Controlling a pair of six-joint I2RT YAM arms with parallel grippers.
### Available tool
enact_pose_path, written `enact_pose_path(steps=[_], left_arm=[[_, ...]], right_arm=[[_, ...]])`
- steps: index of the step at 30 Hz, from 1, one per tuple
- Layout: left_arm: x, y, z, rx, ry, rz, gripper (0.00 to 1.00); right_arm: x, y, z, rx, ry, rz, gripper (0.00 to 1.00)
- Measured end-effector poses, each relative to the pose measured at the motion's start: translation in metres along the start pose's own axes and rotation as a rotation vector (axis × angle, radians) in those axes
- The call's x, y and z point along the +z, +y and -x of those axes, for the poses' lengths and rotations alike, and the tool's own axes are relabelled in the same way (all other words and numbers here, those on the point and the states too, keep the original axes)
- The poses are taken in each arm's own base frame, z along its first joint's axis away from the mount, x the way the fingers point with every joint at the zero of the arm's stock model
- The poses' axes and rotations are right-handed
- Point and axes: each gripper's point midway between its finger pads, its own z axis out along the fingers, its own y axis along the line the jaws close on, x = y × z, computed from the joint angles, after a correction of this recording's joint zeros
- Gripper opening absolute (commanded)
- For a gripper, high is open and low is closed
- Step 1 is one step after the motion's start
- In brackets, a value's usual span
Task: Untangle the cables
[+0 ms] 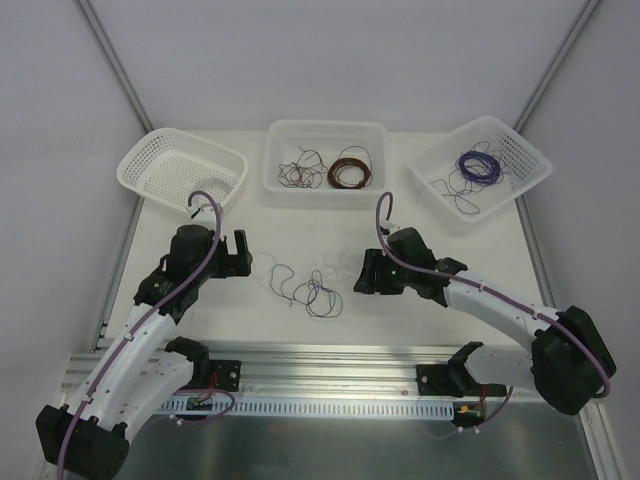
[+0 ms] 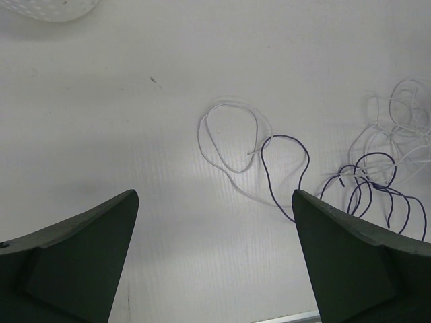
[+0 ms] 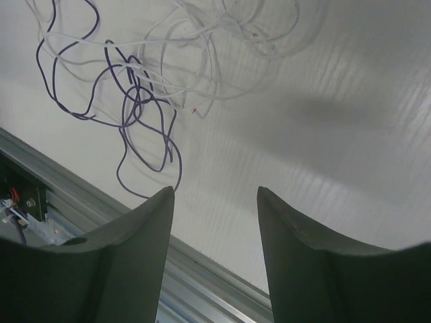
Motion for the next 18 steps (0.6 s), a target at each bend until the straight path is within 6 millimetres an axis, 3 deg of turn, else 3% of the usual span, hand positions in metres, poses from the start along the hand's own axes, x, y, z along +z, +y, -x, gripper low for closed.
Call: enact_pose_path(steps=[10,18], left_arm=[[0.0,0.0,0.0,0.0,0.001,0.001,0.99],[0.003,0.001,-0.003,0.001,0.016,0.005,0.99]], right_arm=[[0.039,0.03,-0.009,0.062,-0.008,0.102,0.47],[0.059,0.029,-0.025,0.09,0.044,0.089,0.38]])
